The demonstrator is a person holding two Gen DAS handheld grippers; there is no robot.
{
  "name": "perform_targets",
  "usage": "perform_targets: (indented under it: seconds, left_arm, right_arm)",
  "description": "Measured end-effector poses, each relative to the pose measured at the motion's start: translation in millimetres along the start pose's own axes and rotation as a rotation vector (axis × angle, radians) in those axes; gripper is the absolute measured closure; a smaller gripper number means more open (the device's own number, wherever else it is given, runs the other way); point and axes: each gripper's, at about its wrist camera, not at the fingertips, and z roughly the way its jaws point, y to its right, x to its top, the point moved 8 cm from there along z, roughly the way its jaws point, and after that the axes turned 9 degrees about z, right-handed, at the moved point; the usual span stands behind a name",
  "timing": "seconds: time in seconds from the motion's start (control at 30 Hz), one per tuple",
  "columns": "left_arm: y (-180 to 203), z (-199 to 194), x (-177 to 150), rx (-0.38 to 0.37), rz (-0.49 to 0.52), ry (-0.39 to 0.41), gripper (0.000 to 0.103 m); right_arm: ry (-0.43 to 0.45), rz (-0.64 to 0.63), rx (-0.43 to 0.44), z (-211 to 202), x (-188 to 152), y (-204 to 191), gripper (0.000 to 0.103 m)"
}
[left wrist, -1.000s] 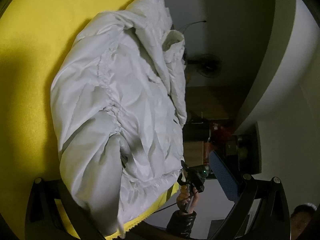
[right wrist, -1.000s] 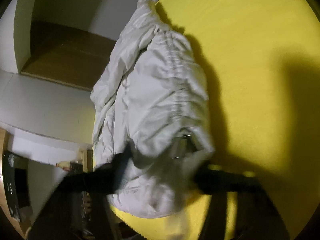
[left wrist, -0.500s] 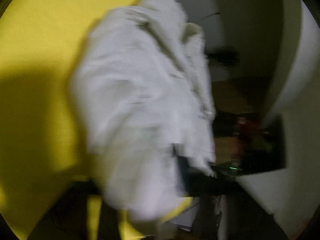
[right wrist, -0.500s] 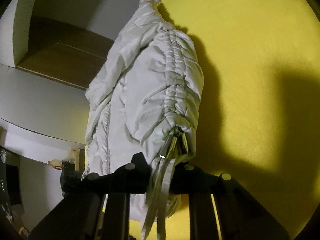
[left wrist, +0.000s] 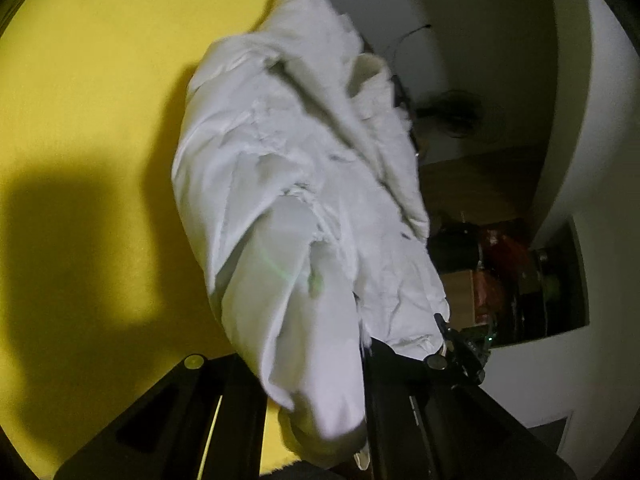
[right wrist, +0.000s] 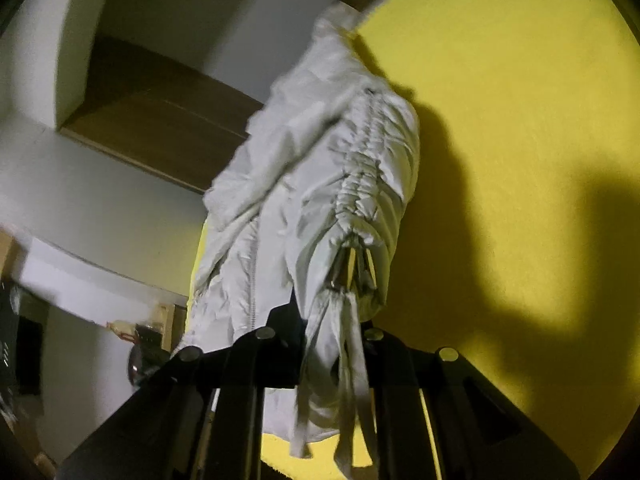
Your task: Fold large clothes
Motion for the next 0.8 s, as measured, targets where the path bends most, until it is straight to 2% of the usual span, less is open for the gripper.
perform_targets:
  seconds: [0.13, 0.33, 0.47, 0.6, 0.63, 0.67, 0.73, 0.8]
  left_arm:
    - [13, -29, -6, 0.007, 0.04, 0.02, 0.1]
    - [3, -60, -31, 0.017, 0.016, 0.002, 0.1]
    - [-3, -71, -44, 0.012, 0.009, -0.007, 0.1]
    - [-18, -53, -44, 0.031, -0.023, -0.035, 0.099]
    - [-21, -54, -45, 0.025, -0.031, -0.036, 0.098]
    - [-20, -51, -43, 0.02, -0.038, -0.034, 0.098]
    - [-21, -53, -40, 0.003, -0.055, -0.032, 0.096]
    - [-23, -53, -40, -0.012, -0.072, -0.031, 0.095]
  right_arm:
    - [-0.02, 0.0, 0.044, -9, -4, -17, 0.092]
    - [-0.058, -0.07, 0.057, -39, -32, -36, 0.094]
    - [-0.073, -0.113, 0.009, -53, -49, -33, 0.095]
    - [-0.105, -0.032, -0.02, -37, -43, -3, 0.088]
    - [-0.106, 0.007, -0.033, -31, -39, 7, 0.076]
    - [-0.115, 0.03, -0.034, -27, -38, 12, 0.053]
    - [-0.122, 0.077, -0.034, -19, -35, 24, 0.031]
    - [-0.132, 0.103, -0.041, -8, -35, 31, 0.036]
